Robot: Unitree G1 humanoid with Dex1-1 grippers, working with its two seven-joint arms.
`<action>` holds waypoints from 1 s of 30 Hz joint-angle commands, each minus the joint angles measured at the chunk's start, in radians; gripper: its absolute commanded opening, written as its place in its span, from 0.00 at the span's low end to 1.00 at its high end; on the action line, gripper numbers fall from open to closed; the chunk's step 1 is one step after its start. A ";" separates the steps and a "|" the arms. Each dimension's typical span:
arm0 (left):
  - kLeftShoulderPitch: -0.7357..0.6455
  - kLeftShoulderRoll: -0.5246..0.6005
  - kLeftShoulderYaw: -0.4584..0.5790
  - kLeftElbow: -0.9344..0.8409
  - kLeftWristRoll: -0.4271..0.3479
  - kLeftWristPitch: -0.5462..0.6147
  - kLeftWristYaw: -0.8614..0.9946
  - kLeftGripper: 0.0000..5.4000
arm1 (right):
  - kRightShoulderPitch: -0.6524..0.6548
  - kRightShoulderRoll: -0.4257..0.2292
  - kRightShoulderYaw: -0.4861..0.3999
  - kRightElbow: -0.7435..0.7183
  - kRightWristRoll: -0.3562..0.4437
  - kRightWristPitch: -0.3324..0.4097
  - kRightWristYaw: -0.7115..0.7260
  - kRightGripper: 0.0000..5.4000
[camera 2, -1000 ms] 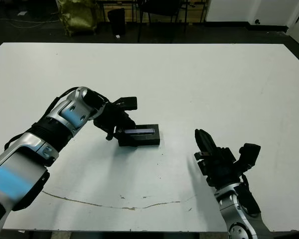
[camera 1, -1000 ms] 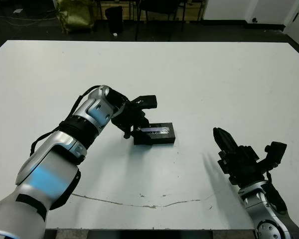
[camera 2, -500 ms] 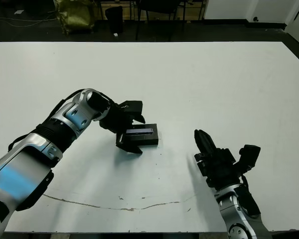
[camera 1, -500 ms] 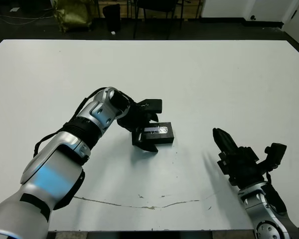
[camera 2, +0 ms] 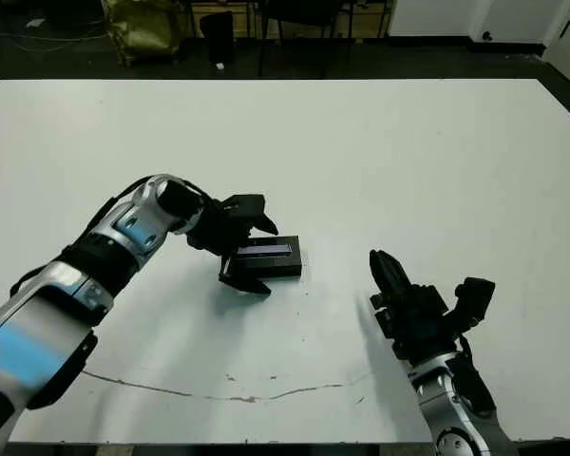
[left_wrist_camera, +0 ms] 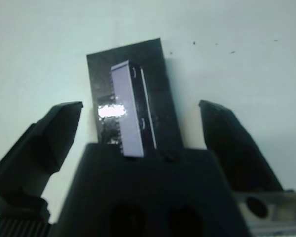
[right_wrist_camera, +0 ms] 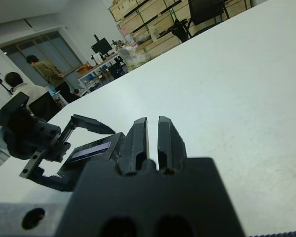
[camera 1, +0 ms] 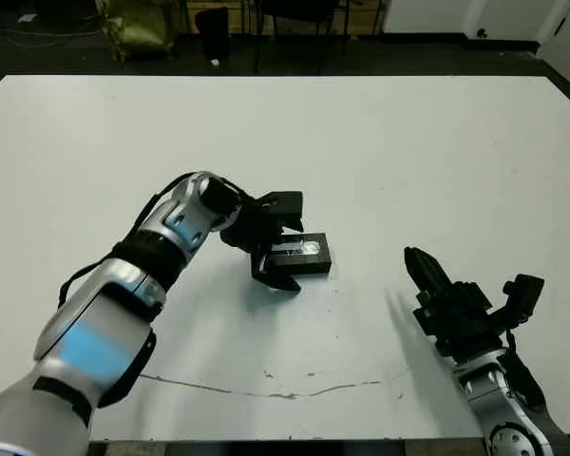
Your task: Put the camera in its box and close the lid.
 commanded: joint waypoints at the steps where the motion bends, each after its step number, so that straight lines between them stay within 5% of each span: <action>1: 0.057 0.001 0.016 0.013 0.012 0.028 0.046 1.00 | 0.003 0.001 -0.005 0.023 0.004 0.001 0.005 0.00; 18: 0.103 -0.008 0.079 -0.033 -0.080 0.058 -0.026 1.00 | 0.001 0.002 -0.001 0.041 0.026 0.010 0.017 0.00; 22: 0.090 -0.013 0.102 -0.033 -0.118 0.173 -0.068 1.00 | -0.006 0.006 -0.001 0.058 0.026 -0.001 0.026 0.00; 30: 0.123 0.024 0.131 -0.103 -0.120 0.073 -0.040 1.00 | 0.000 0.009 0.009 0.053 0.003 -0.023 0.020 0.00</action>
